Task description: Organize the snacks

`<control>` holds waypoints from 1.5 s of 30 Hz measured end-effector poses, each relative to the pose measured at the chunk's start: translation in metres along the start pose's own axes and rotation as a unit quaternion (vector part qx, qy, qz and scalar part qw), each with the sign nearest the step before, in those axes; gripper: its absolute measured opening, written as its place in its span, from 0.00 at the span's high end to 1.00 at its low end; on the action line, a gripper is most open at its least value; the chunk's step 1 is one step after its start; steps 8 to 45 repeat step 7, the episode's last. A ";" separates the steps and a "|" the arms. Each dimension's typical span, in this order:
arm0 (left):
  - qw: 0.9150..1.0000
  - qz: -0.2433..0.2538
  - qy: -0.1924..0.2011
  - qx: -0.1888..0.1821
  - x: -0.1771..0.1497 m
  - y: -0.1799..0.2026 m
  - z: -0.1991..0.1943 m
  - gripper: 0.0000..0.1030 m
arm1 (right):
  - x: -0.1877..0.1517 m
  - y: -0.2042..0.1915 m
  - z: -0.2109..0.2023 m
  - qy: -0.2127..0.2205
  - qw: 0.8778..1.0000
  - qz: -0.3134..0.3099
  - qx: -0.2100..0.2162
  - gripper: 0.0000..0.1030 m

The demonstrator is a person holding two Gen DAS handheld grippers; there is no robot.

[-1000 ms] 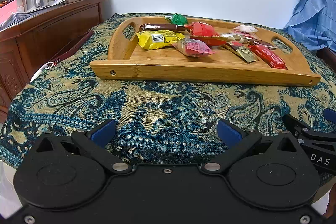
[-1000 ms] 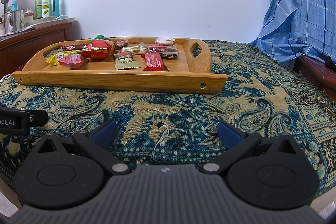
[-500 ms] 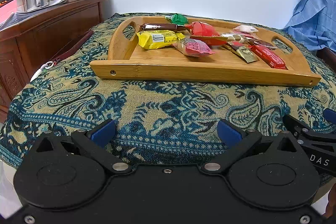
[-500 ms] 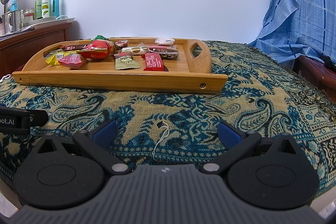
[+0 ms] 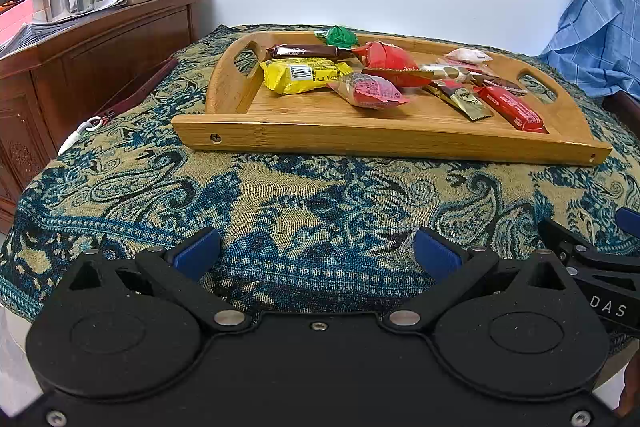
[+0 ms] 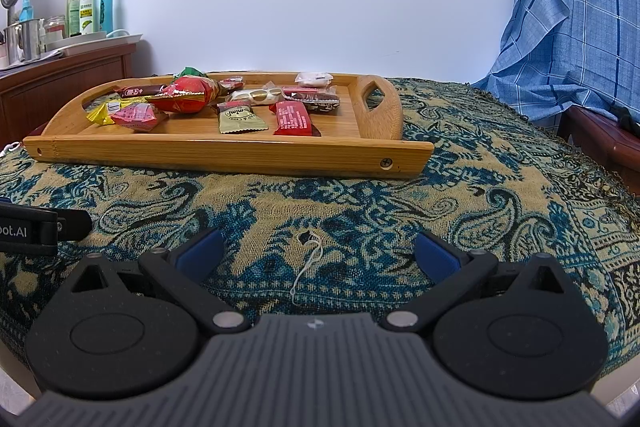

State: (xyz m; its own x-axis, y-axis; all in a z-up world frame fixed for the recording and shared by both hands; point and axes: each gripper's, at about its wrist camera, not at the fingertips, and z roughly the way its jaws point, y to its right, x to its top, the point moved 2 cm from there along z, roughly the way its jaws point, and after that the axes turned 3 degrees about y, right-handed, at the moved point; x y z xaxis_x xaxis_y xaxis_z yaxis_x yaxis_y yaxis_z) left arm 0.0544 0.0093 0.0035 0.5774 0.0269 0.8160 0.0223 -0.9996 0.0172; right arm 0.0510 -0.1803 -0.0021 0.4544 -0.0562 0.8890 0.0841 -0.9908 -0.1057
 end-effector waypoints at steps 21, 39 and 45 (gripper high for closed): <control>1.000 0.000 0.000 0.000 0.000 0.000 0.000 0.00 | 0.000 0.000 0.000 0.000 1.000 0.000 0.000 0.00; 1.000 0.000 0.000 0.000 0.000 0.000 0.000 0.00 | 0.000 0.000 0.000 0.000 1.000 0.000 0.000 0.00; 1.000 0.000 0.000 0.000 0.000 0.000 0.000 0.00 | 0.000 0.000 0.000 0.000 1.000 0.000 0.000 0.00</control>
